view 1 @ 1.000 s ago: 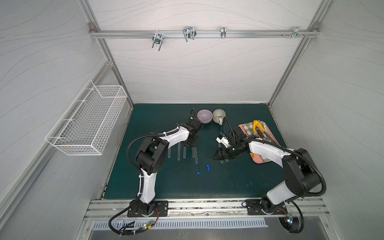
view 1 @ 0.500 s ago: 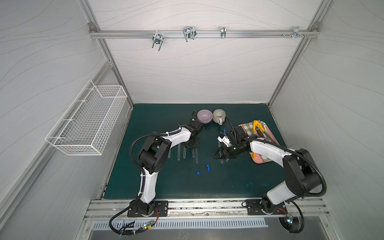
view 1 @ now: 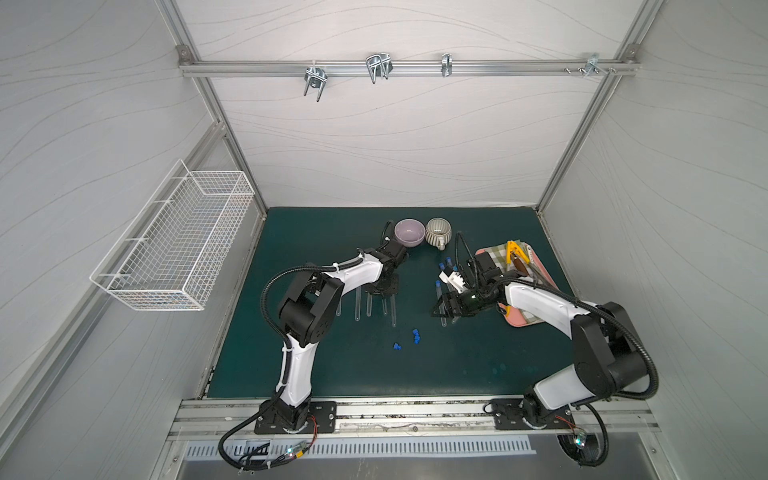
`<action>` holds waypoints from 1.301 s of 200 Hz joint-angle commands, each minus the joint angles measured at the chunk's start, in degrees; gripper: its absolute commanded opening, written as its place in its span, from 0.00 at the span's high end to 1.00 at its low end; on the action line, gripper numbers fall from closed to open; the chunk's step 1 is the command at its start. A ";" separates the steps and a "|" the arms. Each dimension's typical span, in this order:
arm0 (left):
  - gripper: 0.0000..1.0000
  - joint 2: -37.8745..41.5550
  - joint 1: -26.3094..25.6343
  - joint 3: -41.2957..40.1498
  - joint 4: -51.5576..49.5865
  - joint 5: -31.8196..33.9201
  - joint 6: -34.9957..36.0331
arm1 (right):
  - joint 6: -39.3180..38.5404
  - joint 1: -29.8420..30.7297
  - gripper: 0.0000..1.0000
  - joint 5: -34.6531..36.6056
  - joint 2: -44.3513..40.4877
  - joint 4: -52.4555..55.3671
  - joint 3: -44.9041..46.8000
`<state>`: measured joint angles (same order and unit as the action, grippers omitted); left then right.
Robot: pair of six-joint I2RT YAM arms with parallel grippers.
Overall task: Remove stoppers from test tubes
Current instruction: Pick up the test tube at the center of the board, then open the stopper on the test tube.
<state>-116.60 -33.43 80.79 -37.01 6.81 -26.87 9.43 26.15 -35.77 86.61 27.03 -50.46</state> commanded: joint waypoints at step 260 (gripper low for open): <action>1.00 31.40 -9.17 -10.87 -1.60 -7.29 31.90 | 4.05 -5.44 0.25 -18.88 -2.16 -6.10 -0.73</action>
<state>-86.26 -39.70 71.61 -39.00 -0.84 -0.45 13.82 20.80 -50.78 84.90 21.41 -49.12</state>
